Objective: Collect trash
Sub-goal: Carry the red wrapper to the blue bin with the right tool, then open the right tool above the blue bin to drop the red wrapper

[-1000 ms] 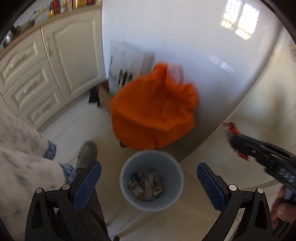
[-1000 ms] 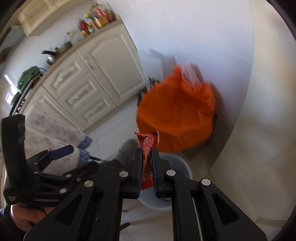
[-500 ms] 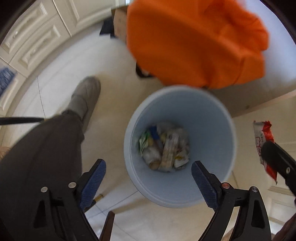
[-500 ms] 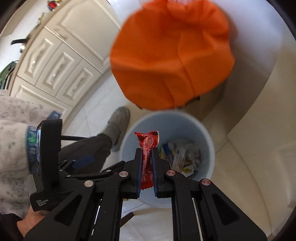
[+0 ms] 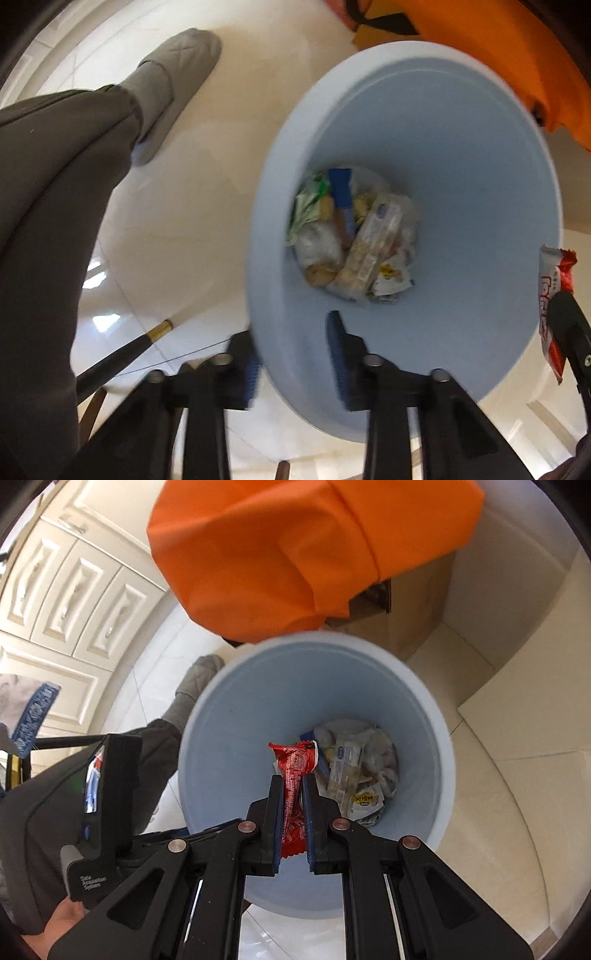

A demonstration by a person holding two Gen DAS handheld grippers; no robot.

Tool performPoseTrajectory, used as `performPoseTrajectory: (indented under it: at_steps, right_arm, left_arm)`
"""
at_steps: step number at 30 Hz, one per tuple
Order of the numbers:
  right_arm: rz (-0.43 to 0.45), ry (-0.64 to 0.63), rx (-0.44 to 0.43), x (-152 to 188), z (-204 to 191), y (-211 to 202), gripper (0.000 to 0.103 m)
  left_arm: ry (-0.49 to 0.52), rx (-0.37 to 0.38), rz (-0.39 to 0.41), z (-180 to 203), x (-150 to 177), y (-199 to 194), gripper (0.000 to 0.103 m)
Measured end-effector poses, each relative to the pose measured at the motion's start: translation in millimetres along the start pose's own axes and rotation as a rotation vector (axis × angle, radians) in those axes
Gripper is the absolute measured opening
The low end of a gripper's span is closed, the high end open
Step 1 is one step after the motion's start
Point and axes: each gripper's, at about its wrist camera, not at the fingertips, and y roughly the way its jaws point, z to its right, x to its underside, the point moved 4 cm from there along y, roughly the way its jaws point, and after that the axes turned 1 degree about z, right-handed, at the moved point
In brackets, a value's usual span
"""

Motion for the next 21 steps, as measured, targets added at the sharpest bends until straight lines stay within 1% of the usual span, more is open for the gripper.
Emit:
performPoseTrajectory:
  at_steps: [1,3,7,12,14,15,17,18,19,20,21]
  right_arm:
    - [-0.007,-0.003,0.002,1,0,3,0.009]
    - [-0.016,-0.01,0.008,3,-3,8,0.009]
    - [-0.027,-0.03,0.026,4,-8,13,0.009]
    - [-0.038,-0.048,0.048,7,-15,15,0.01]
    - [-0.05,-0.049,0.051,7,-15,18,0.014]
    - [-0.058,-0.049,0.063,8,-15,19,0.014]
    - [-0.066,-0.041,0.082,8,-12,20,0.021]
    - [-0.066,-0.034,0.083,9,-10,19,0.038]
    - [-0.065,-0.027,0.088,8,-9,19,0.066]
    - [-0.063,-0.022,0.098,8,-7,18,0.077]
    - [-0.058,-0.019,0.104,8,-5,17,0.085]
  left_arm:
    - [-0.004,-0.016,-0.003,-1,-2,3,0.014]
    - [-0.021,-0.002,-0.009,-1,-3,7,0.013]
    - [-0.009,-0.012,0.0,5,-9,18,0.014]
    - [-0.016,0.0,-0.011,5,-13,32,0.014]
    - [-0.012,0.002,-0.013,3,-12,36,0.014]
    - [-0.011,0.002,-0.013,3,-11,37,0.014]
    - [-0.013,0.005,-0.015,4,-14,44,0.014]
    - [-0.012,0.004,-0.015,-2,-12,44,0.014]
    - [-0.014,0.004,-0.018,-2,-12,47,0.014]
    - [-0.02,0.011,-0.019,-2,-14,53,0.014]
    - [-0.02,0.013,-0.019,-9,0,48,0.014]
